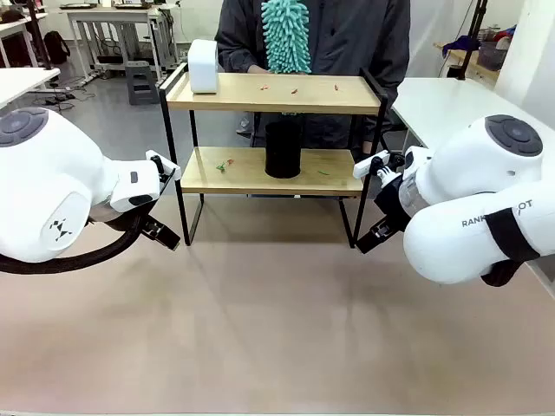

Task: Clean the shelf.
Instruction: Pick up the Duster from the human, then clean the specific tier of the Shelf with the Duster once objects are removed.

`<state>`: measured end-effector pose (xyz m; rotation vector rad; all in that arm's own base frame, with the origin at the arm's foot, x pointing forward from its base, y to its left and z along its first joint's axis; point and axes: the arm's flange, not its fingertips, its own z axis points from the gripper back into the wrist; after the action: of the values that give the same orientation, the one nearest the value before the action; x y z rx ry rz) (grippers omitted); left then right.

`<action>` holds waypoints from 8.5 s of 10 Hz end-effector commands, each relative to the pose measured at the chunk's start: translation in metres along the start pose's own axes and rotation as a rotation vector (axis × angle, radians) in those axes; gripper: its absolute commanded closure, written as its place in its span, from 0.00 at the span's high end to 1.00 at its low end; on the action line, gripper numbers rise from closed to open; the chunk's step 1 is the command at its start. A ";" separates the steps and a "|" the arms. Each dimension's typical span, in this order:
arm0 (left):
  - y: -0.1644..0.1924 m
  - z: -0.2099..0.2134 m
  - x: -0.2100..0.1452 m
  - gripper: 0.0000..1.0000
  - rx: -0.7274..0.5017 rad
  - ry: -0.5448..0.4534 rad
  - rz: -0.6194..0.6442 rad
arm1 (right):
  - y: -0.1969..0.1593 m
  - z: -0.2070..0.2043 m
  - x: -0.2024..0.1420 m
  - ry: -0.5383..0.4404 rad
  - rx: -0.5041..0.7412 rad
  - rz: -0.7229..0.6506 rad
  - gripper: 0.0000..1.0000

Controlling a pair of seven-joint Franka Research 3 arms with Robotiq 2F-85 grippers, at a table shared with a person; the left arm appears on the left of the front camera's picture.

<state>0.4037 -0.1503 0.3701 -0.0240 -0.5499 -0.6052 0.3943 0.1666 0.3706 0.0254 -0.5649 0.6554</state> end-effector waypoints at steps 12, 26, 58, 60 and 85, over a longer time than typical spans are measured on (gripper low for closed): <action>0.000 0.000 0.000 1.00 0.000 0.000 0.000 | 0.000 0.000 0.000 0.000 0.000 0.000 1.00; 0.260 0.214 -0.236 1.00 -0.587 -0.677 0.950 | -0.226 0.249 -0.258 -0.314 0.598 -1.092 1.00; 0.262 0.080 0.053 0.00 -1.150 -0.141 1.082 | -0.226 0.249 -0.258 -0.314 0.598 -1.092 1.00; 0.260 0.079 0.051 0.00 -1.152 -0.148 1.078 | -0.226 0.249 -0.258 -0.314 0.598 -1.092 1.00; 0.264 0.264 -0.199 0.00 -0.830 -0.164 0.291 | -0.226 0.249 -0.258 -0.314 0.598 -1.092 1.00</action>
<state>0.2864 0.2193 0.5310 -0.9293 -0.4211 -0.5108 0.2350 -0.2088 0.4839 0.9372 -0.5184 -0.3029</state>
